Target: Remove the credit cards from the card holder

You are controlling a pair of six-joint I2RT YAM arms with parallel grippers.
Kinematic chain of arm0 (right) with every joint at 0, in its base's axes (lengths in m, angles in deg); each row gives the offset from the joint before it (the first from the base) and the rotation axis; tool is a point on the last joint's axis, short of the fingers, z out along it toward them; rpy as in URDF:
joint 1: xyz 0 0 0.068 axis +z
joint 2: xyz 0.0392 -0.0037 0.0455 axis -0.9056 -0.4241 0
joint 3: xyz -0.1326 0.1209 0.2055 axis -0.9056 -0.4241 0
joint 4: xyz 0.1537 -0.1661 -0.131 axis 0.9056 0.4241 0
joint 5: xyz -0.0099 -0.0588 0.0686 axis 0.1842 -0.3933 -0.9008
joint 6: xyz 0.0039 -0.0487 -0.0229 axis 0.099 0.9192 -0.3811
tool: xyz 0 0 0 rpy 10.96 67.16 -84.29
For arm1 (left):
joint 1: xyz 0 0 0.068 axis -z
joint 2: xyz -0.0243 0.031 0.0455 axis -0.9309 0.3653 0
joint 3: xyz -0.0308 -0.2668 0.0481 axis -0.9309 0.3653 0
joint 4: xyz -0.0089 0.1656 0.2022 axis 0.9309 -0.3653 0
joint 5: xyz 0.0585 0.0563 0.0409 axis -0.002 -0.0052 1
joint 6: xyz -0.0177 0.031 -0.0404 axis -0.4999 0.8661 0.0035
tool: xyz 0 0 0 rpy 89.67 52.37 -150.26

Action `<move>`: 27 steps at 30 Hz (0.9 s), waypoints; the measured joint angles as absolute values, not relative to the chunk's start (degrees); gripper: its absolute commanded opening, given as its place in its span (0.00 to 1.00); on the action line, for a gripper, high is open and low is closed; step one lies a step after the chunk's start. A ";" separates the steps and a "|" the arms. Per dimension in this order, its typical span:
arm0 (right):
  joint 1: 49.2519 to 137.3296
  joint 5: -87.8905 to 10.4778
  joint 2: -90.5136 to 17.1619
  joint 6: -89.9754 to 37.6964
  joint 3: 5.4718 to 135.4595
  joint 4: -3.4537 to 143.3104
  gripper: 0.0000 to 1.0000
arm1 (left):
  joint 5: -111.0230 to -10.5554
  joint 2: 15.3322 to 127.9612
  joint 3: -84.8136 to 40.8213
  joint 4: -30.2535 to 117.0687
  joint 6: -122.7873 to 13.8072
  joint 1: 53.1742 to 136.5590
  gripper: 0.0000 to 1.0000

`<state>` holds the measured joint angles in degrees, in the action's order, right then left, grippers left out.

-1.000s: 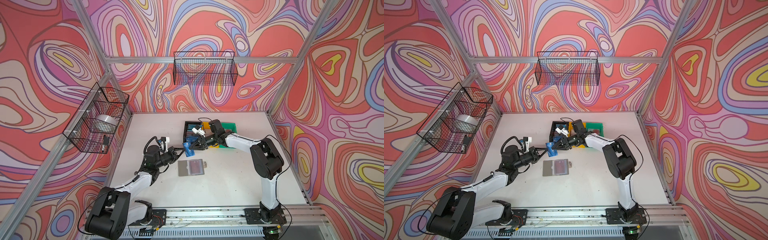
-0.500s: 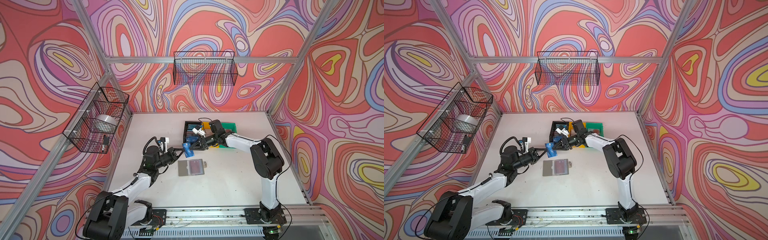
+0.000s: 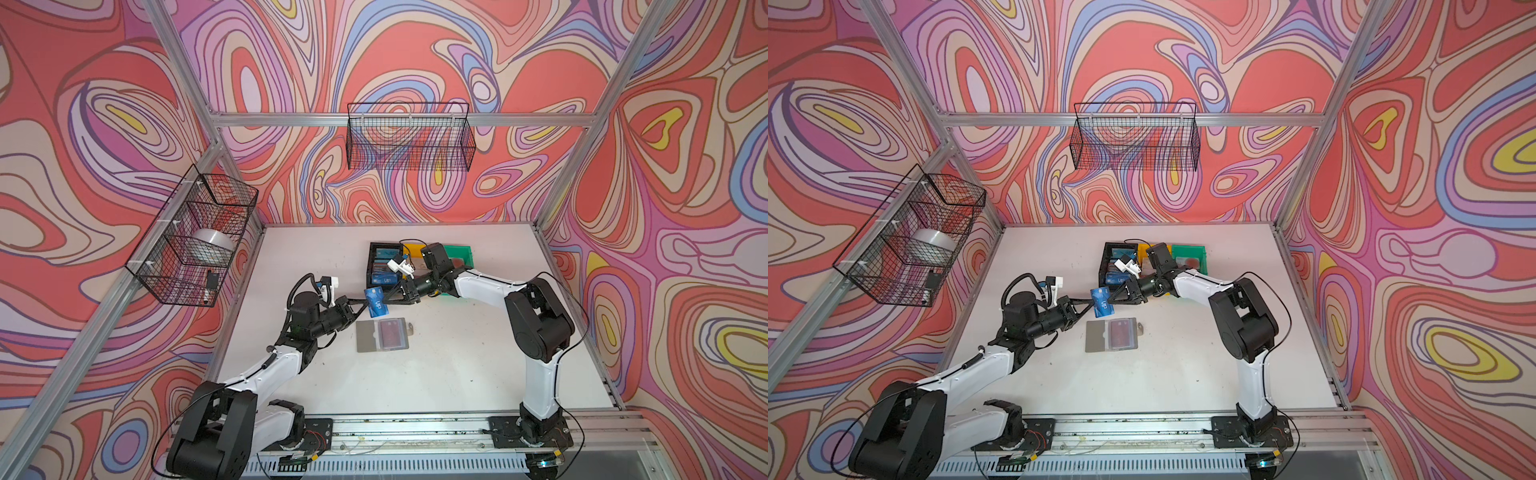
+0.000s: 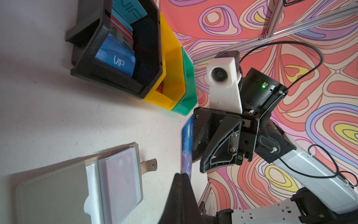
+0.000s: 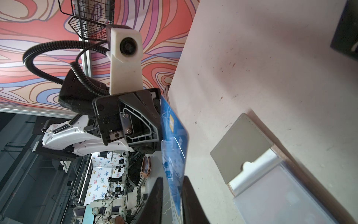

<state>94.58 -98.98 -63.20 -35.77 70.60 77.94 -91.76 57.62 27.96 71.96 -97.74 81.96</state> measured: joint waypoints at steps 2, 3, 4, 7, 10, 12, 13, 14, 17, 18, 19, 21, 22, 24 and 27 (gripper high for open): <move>94.56 -98.89 -63.20 -35.88 70.58 77.81 0.16 | -91.91 57.91 27.96 72.25 -97.76 81.94 0.00; 94.56 -98.89 -63.20 -35.95 70.58 77.74 0.15 | -91.93 57.91 27.96 72.38 -97.74 81.94 0.00; 94.56 -98.87 -63.20 -36.01 70.58 77.67 0.15 | -91.95 57.91 27.96 72.53 -97.74 81.94 0.00; 94.56 -98.83 -63.20 -36.19 70.58 77.59 0.12 | -91.95 57.91 27.96 72.55 -97.72 81.94 0.00; 94.56 -98.78 -63.20 -36.23 70.58 77.59 0.08 | -91.95 57.91 27.96 72.53 -97.72 81.96 0.00; 94.56 -98.80 -63.20 -36.14 70.62 77.76 0.06 | -91.95 57.91 27.94 72.46 -97.70 81.94 0.00; 94.56 -98.85 -63.20 -36.06 70.73 78.00 0.06 | -91.95 57.91 27.96 72.40 -97.70 81.94 0.00; 94.56 -98.96 -63.20 -35.90 70.86 78.20 0.05 | -91.93 57.91 27.96 72.29 -97.67 81.94 0.00; 94.56 -99.04 -63.20 -34.72 72.06 80.14 0.02 | -91.95 57.91 27.96 72.20 -97.61 81.86 0.01; 94.56 -99.04 -63.20 -34.09 72.70 81.24 0.01 | -92.06 57.91 27.96 72.29 -97.61 81.83 0.04; 94.56 -99.04 -63.20 -32.97 73.59 82.83 0.01 | -92.13 57.91 27.94 72.42 -97.61 81.77 0.10; 94.58 -99.11 -63.20 -30.85 75.34 85.89 0.00 | -92.32 57.88 27.92 72.64 -97.43 81.75 0.32; 94.62 -99.15 -63.22 -29.81 76.37 87.38 0.00 | -92.39 57.88 27.92 72.42 -97.26 81.75 0.40; 94.62 -99.20 -63.33 -27.34 78.90 90.77 0.00 | -92.48 57.91 27.92 72.03 -97.02 81.75 0.50; 94.56 -99.00 -64.27 -22.79 83.54 97.00 0.00 | -92.52 57.82 27.92 71.63 -96.54 81.70 0.64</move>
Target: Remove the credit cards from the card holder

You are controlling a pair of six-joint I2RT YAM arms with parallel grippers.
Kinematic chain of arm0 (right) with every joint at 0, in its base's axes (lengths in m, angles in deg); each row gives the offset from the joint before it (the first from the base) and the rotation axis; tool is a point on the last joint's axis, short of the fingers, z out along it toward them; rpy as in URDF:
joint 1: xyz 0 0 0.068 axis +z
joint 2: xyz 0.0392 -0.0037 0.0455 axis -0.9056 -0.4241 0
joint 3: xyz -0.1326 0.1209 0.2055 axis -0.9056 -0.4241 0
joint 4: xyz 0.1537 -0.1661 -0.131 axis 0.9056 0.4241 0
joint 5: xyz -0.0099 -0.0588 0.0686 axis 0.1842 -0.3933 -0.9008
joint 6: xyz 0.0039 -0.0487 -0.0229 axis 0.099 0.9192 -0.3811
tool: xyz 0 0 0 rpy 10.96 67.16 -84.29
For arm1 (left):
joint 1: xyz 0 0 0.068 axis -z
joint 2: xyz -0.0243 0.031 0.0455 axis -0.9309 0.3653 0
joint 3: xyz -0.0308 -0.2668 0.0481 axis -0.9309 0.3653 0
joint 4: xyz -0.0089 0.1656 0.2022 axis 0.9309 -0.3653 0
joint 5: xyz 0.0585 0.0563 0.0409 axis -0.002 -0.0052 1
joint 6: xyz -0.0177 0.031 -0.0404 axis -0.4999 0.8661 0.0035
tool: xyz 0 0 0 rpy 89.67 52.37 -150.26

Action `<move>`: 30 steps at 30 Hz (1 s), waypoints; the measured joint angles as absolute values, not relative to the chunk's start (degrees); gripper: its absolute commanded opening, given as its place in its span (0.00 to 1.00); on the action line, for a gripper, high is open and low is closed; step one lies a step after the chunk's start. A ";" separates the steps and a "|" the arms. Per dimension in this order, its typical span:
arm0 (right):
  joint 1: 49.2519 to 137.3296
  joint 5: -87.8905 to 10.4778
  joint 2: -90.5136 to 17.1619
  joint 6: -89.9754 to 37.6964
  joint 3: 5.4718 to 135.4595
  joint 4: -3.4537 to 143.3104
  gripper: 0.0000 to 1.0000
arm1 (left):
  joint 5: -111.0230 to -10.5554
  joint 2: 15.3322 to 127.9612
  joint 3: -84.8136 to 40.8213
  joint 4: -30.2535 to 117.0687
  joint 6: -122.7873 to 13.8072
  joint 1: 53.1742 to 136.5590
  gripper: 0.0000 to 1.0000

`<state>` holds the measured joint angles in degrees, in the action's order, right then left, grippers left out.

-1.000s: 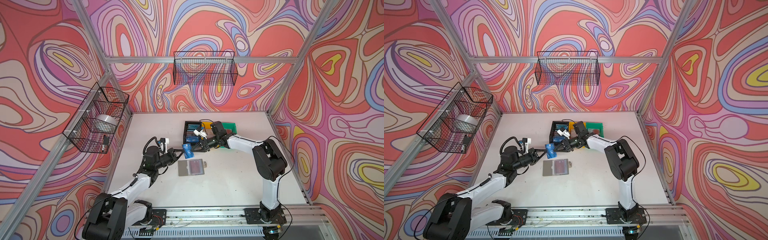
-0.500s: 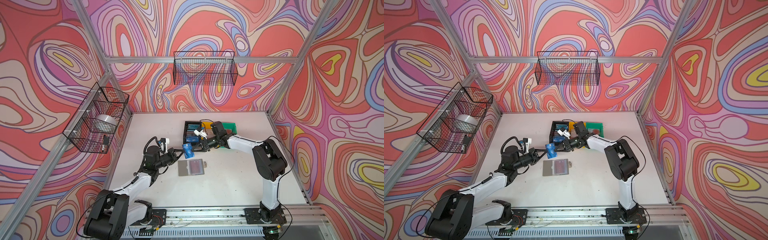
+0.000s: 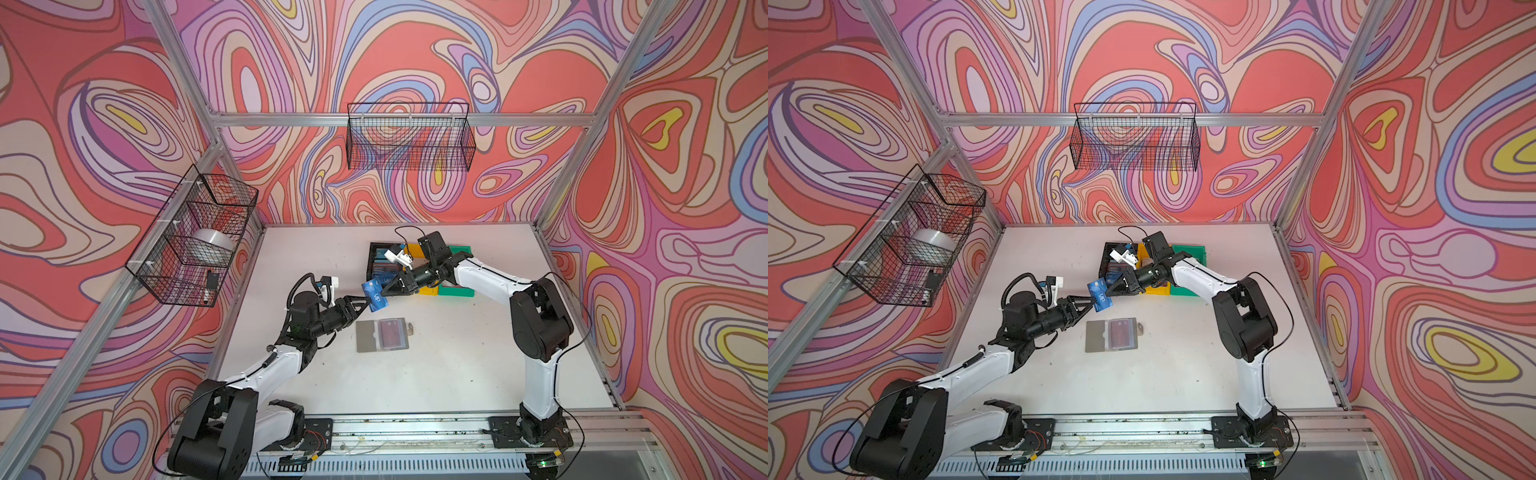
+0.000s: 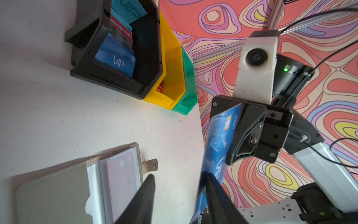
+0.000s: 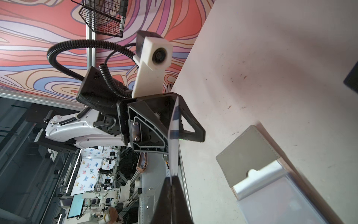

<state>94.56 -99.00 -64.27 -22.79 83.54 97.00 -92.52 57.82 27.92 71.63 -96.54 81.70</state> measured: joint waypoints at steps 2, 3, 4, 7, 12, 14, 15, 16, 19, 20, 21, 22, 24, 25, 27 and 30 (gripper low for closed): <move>94.43 -98.48 -65.62 -19.53 87.12 101.83 0.00 | -92.50 57.51 27.92 70.56 -96.10 81.70 0.67; 94.25 -97.97 -66.69 -17.67 89.70 105.13 0.00 | -92.45 57.21 27.92 69.62 -95.68 81.70 0.68; 94.19 -97.23 -67.87 -15.77 92.43 108.27 0.00 | -92.35 56.75 27.92 68.44 -95.20 81.70 0.69; 93.88 -93.80 -72.92 -9.70 103.82 118.61 0.00 | -92.15 55.54 27.87 64.77 -93.63 81.70 0.70; 93.42 -84.92 -81.56 -3.05 123.47 132.14 0.00 | -91.86 53.93 27.72 60.27 -91.60 81.70 0.72; 93.31 -80.86 -83.94 -1.54 129.31 135.75 0.00 | -91.82 53.45 27.48 58.74 -90.83 81.70 0.72; 93.27 -78.32 -84.99 -0.69 131.97 137.63 0.00 | -91.82 53.25 27.33 57.95 -90.35 81.70 0.73; 93.25 -75.79 -85.71 0.16 133.96 139.11 0.00 | -91.69 53.12 27.15 57.25 -89.94 81.70 0.73; 93.25 -69.08 -86.06 2.65 135.32 140.93 0.00 | -91.43 53.01 26.43 55.07 -88.71 81.70 0.73; 93.25 -67.05 -86.04 3.46 135.10 141.02 0.00 | -91.38 53.01 26.19 54.54 -88.36 81.70 0.73; 93.25 -64.97 -85.91 4.47 134.11 140.60 0.00 | -91.41 53.01 25.89 54.04 -87.95 81.70 0.73; 93.25 -63.61 -85.80 5.23 133.13 140.23 0.00 | -91.41 53.03 25.64 53.67 -87.68 81.70 0.73; 93.27 -60.38 -85.43 7.02 129.72 138.81 0.00 | -91.43 53.23 25.27 53.47 -87.29 81.70 0.73; 93.33 -58.96 -85.32 7.85 128.13 138.15 0.00 | -91.43 53.40 25.16 53.45 -87.16 81.70 0.73; 93.51 -55.81 -85.27 9.82 125.57 136.91 0.00 | -91.45 53.88 24.97 53.25 -87.03 81.70 0.73; 94.19 -51.70 -85.27 12.53 123.91 135.42 0.00 | -91.45 54.26 24.86 52.92 -86.99 81.70 0.73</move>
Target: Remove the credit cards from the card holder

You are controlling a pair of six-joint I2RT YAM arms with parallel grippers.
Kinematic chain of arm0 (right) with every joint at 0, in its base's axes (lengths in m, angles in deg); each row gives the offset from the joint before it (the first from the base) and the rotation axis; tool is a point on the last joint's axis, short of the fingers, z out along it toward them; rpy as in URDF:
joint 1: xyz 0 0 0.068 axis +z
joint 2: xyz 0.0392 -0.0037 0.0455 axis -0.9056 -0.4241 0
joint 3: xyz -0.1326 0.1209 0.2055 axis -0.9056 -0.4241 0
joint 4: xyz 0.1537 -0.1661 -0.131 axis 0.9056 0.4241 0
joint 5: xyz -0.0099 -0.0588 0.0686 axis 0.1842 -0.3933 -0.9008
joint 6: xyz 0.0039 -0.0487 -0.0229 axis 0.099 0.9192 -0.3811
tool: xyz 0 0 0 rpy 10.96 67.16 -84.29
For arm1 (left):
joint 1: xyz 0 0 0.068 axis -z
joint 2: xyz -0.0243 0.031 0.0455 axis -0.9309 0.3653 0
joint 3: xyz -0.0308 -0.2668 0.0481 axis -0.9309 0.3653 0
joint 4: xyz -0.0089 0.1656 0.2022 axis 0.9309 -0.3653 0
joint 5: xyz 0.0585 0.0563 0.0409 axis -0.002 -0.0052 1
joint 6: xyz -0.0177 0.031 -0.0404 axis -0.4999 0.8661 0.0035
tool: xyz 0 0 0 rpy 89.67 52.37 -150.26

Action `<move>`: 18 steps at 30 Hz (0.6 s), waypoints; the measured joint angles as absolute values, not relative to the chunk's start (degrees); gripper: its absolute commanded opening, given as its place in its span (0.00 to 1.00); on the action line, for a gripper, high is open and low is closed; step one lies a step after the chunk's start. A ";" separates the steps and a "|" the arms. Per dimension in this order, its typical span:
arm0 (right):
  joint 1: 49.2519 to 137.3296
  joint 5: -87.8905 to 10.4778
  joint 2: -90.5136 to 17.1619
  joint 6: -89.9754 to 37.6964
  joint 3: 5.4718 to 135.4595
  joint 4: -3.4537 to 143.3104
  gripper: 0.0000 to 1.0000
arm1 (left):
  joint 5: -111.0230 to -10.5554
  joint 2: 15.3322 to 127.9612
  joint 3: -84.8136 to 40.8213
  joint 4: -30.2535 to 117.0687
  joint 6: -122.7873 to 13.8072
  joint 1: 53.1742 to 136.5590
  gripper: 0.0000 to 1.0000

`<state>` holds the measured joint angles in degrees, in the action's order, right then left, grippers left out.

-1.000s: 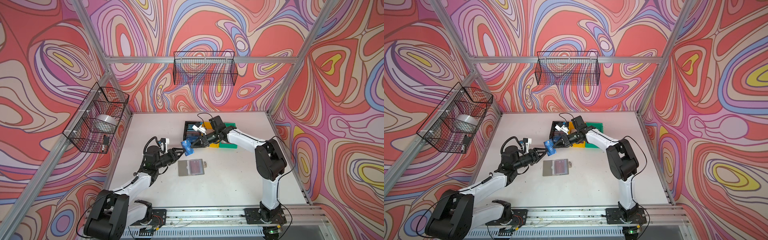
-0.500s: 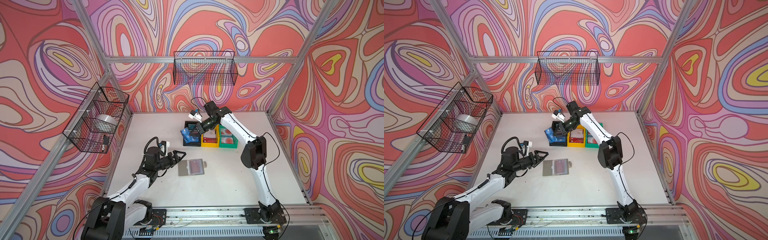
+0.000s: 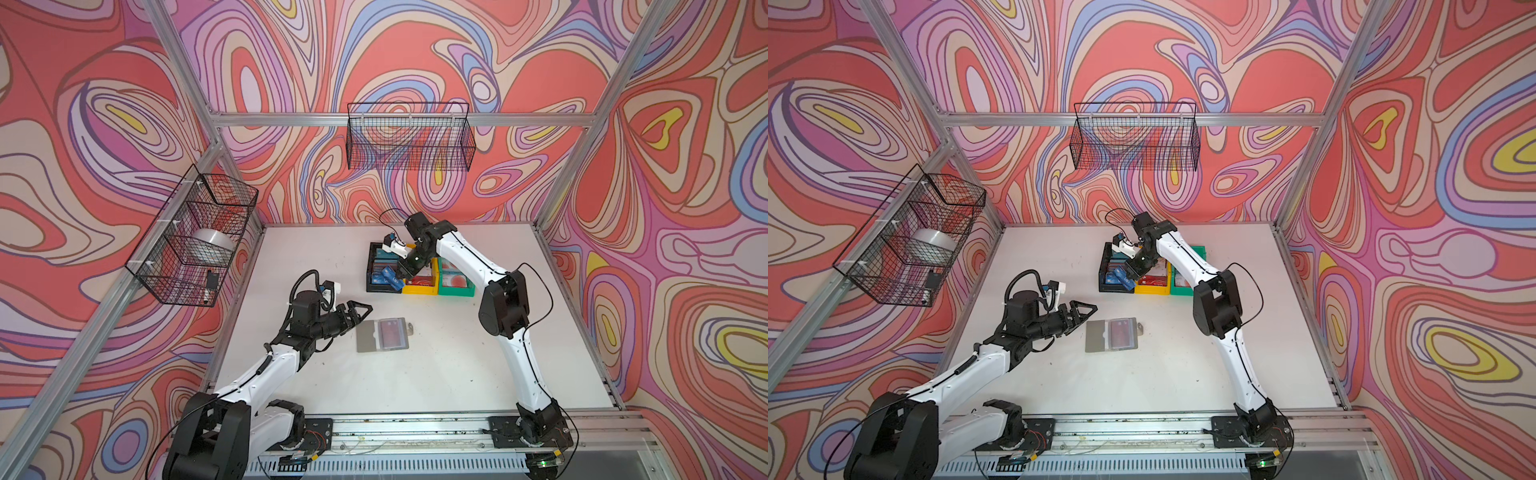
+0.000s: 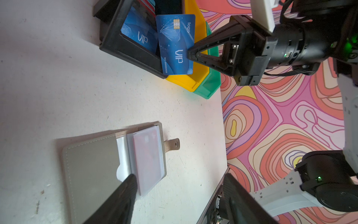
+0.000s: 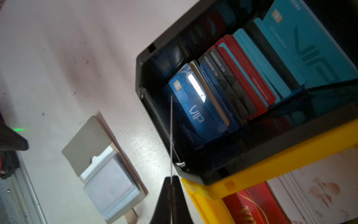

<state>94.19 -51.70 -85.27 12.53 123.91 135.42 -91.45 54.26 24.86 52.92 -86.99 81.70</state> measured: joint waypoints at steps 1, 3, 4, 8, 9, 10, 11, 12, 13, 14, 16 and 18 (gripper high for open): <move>94.43 -50.94 -85.27 13.21 123.82 135.07 0.00 | -91.45 54.26 24.86 52.86 -86.99 81.70 0.73; 95.08 -49.56 -85.03 14.54 123.82 133.96 0.00 | -91.47 54.26 24.75 52.62 -86.96 81.70 0.73; 95.30 -49.23 -84.92 14.94 123.82 133.52 0.00 | -91.47 54.26 24.68 52.49 -86.96 81.70 0.73; 96.24 -47.99 -84.18 16.60 123.82 131.57 0.00 | -91.43 54.26 23.94 51.26 -86.46 81.70 0.73; 96.35 -47.79 -84.01 16.99 123.82 131.18 0.00 | -91.43 54.26 23.66 50.87 -86.24 81.70 0.73; 96.39 -47.53 -83.85 17.38 123.82 130.79 0.00 | -91.43 54.26 23.48 50.70 -86.05 81.70 0.73; 96.39 -47.42 -83.74 17.80 123.86 130.42 0.00 | -91.41 54.23 23.33 50.50 -85.96 81.70 0.73; 96.39 -47.18 -83.66 18.37 123.93 130.17 0.00 | -91.38 54.21 23.22 50.35 -85.87 81.70 0.73; 96.39 -46.87 -83.66 18.83 124.02 130.11 0.00 | -91.38 54.21 23.09 50.06 -85.83 81.70 0.73; 96.41 -46.46 -83.66 19.46 124.08 129.96 0.00 | -91.34 54.21 22.98 49.80 -85.80 81.70 0.73; 96.48 -45.73 -83.66 20.77 124.08 129.93 0.00 | -91.27 54.21 22.87 49.49 -85.70 81.70 0.73; 96.57 -44.93 -83.66 22.59 124.32 130.37 0.00 | -91.25 54.21 22.87 49.25 -85.63 81.70 0.73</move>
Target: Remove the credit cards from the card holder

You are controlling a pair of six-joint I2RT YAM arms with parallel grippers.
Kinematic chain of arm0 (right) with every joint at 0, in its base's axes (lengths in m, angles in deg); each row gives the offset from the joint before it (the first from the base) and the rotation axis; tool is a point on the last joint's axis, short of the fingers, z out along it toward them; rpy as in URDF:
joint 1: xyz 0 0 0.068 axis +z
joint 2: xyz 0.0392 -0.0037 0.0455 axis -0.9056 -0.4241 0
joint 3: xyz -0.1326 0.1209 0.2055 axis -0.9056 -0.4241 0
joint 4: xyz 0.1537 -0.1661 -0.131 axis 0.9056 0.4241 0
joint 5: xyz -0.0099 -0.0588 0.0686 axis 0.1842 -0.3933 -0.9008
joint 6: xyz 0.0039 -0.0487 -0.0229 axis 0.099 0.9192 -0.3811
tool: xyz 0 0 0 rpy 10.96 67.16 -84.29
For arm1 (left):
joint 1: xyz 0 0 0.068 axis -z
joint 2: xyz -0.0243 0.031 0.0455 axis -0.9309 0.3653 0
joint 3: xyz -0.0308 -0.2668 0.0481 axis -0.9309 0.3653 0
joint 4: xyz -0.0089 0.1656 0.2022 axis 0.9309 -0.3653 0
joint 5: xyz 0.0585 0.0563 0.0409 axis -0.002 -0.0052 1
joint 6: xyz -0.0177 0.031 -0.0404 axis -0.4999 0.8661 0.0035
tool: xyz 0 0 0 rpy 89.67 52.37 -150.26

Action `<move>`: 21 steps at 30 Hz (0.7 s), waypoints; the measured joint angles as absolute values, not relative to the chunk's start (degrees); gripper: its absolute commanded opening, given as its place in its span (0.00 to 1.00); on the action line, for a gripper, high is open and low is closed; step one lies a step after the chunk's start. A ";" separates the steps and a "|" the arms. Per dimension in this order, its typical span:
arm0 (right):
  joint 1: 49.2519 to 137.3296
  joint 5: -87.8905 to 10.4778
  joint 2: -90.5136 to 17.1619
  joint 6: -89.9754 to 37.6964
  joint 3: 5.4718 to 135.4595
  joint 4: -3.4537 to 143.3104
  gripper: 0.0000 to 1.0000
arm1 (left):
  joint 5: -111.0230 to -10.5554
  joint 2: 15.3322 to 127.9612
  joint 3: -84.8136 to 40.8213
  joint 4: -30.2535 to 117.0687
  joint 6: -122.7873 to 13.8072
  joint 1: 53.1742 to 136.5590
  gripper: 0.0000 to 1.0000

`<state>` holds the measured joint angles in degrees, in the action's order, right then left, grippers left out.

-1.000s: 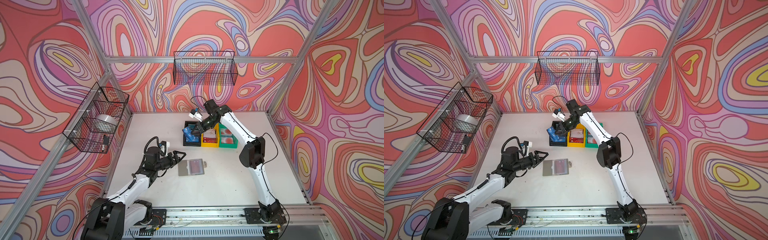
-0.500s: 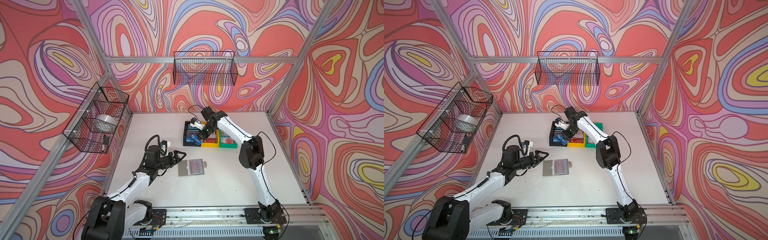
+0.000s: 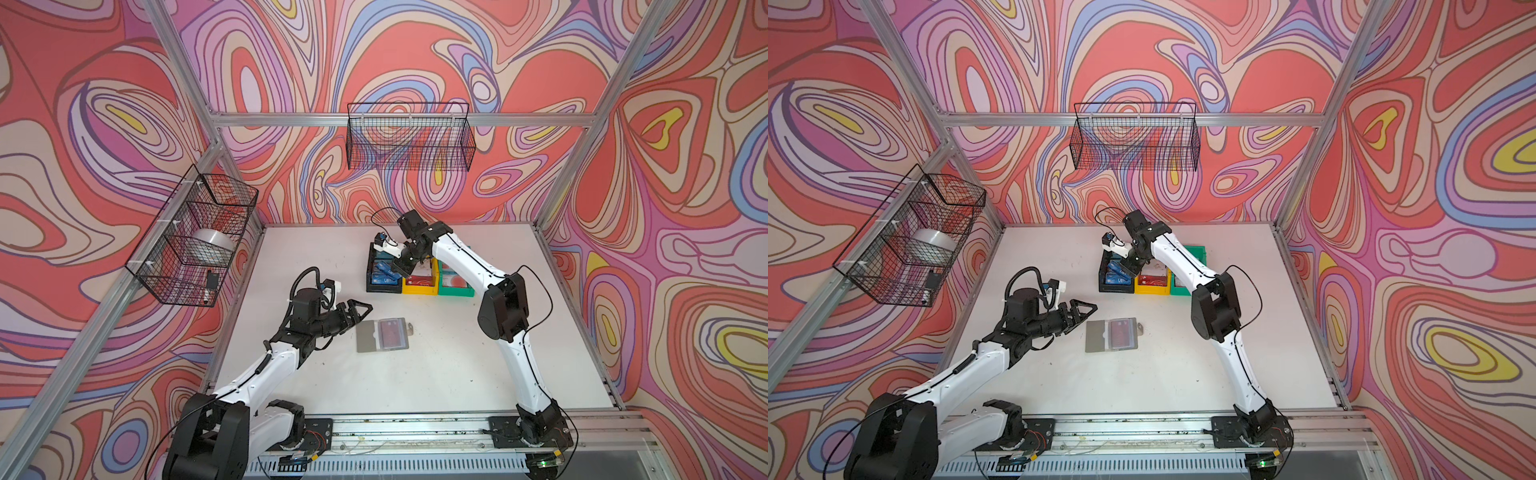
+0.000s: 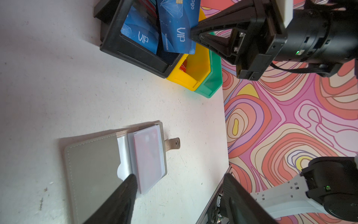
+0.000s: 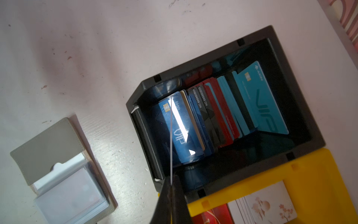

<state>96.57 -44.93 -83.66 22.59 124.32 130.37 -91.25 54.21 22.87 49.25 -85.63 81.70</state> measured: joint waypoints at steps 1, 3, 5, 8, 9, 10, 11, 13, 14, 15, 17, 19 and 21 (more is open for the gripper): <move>96.68 -44.45 -83.66 23.46 124.58 130.79 0.00 | -91.23 54.21 22.85 49.21 -85.63 81.70 0.73; 97.03 -43.37 -83.66 25.30 125.44 131.40 0.00 | -91.25 54.32 22.74 49.19 -85.59 81.70 0.73; 97.42 -43.00 -83.66 26.70 126.11 131.66 0.00 | -91.25 54.67 22.56 49.19 -85.46 81.70 0.73; 98.18 -42.74 -83.66 28.33 126.29 131.92 0.00 | -91.25 55.30 22.52 49.19 -85.46 81.70 0.73; 98.45 -42.54 -83.68 28.75 126.29 132.10 0.00 | -91.25 55.48 22.52 49.19 -85.46 81.70 0.73; 98.75 -42.33 -83.72 29.16 126.29 132.23 0.00 | -91.25 55.57 22.52 49.21 -85.46 81.70 0.73; 99.10 -42.02 -83.76 29.65 126.29 132.36 0.00 | -91.25 55.61 22.52 49.21 -85.46 81.70 0.73; 99.67 -41.32 -83.81 30.30 126.29 132.58 0.00 | -91.25 55.61 22.52 49.23 -85.46 81.70 0.73; 99.93 -40.97 -83.90 30.52 126.29 132.60 0.00 | -91.25 55.61 22.50 49.21 -85.46 81.70 0.73; 100.20 -40.58 -84.01 30.89 126.29 132.62 0.00 | -91.25 55.61 22.50 49.21 -85.46 81.70 0.73; 100.55 -39.99 -84.40 31.33 126.29 132.62 0.00 | -91.25 55.61 22.50 49.21 -85.43 81.70 0.73; 100.70 -39.31 -84.97 31.59 126.29 132.62 0.00 | -91.23 55.61 22.50 49.21 -85.43 81.68 0.73; 100.72 -38.37 -85.64 31.85 126.29 132.60 0.00 | -91.21 55.61 22.50 49.21 -85.41 81.64 0.73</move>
